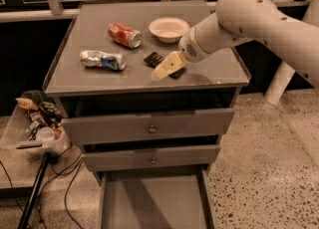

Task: Place rxbar chocolate into bottom drawer

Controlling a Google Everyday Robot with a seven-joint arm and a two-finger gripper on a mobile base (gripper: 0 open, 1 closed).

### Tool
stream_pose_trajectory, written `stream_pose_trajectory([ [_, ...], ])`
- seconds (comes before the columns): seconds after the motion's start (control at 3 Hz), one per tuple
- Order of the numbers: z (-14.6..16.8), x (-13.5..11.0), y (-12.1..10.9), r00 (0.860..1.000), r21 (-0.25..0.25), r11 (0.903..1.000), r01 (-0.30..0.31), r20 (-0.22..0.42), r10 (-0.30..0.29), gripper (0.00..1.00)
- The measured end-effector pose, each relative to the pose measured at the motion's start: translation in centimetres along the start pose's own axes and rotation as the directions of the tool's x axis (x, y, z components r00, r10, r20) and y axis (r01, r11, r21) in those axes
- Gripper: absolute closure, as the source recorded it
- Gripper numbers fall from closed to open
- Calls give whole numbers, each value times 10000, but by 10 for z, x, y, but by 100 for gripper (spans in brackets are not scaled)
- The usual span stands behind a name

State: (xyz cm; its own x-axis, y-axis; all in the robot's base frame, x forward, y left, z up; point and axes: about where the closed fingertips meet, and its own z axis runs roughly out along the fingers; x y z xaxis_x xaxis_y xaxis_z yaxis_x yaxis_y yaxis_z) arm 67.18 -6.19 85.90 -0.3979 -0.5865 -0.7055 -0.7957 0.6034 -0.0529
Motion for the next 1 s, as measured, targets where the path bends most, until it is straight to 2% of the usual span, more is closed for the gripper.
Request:
stream_pose_trajectory([
  [0.67,8,4,-25,9996,592,9980,-241,140,233,0],
  [1.0,14,6,-29,9996,710,9972,-244,134,235,0],
])
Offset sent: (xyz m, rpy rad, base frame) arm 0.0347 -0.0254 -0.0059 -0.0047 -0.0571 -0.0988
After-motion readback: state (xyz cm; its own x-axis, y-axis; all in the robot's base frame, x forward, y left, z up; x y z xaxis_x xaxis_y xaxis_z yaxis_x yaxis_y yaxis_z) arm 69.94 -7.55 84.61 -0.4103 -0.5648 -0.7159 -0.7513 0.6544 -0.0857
